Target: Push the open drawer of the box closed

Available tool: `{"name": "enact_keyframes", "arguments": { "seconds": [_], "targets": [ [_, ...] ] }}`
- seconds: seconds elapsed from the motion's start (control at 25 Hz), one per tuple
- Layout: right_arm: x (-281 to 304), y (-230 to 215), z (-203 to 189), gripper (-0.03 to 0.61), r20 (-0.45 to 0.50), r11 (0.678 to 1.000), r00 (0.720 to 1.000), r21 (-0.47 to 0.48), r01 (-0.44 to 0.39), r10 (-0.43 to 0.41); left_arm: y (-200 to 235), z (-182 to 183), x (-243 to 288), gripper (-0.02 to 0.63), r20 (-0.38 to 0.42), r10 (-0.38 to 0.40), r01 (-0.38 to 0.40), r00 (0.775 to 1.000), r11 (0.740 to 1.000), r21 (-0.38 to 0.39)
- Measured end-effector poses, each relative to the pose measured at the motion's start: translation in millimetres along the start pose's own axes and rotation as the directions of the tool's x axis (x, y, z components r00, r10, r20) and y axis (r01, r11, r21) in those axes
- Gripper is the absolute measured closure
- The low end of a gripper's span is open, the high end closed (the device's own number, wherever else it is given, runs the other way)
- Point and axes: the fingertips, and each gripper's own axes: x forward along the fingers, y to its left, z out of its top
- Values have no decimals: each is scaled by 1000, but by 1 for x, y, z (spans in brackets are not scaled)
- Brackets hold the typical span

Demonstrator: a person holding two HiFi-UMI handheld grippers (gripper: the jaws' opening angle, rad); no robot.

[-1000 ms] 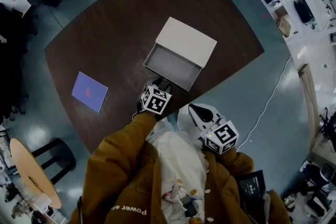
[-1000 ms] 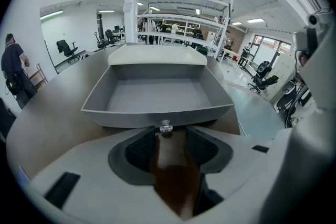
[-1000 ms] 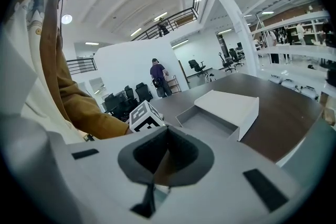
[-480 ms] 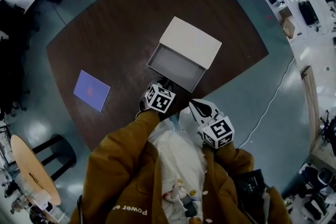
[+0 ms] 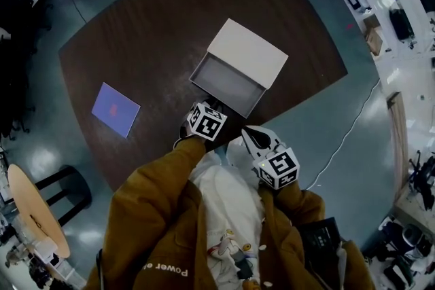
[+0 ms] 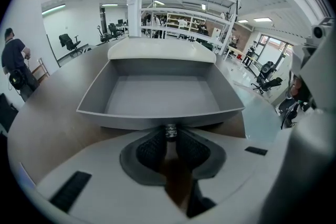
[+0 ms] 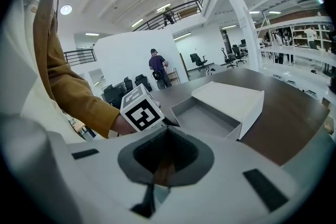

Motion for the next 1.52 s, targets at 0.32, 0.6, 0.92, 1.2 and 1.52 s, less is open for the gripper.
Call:
{"name": "enact_keyframes", "arguments": {
  "seconds": [0.32, 0.6, 0.92, 1.2, 1.52],
  "targets": [
    [4, -1, 5, 577, 12, 1000, 1000, -9, -18, 18, -3, 11, -7, 545, 21, 1, -1, 1000, 1000, 0],
    [1, 0, 6, 578, 18, 1000, 1000, -11, -21, 21, -7, 12, -6, 545, 10, 1, -1, 1000, 1000, -4],
    [-2, -3, 7, 578, 20, 1000, 1000, -9, -21, 21, -5, 21, -1, 544, 17, 9, -9, 1000, 1000, -28],
    [-3, -11, 9, 578, 25, 1000, 999, -5, -20, 21, -2, 33, 7, 544, 18, 12, -12, 1000, 1000, -23],
    [-5, -23, 12, 578, 26, 1000, 999, 5, -22, 22, 0, 50, 17, 544, 16, 13, -12, 1000, 1000, -9]
  ]
}}
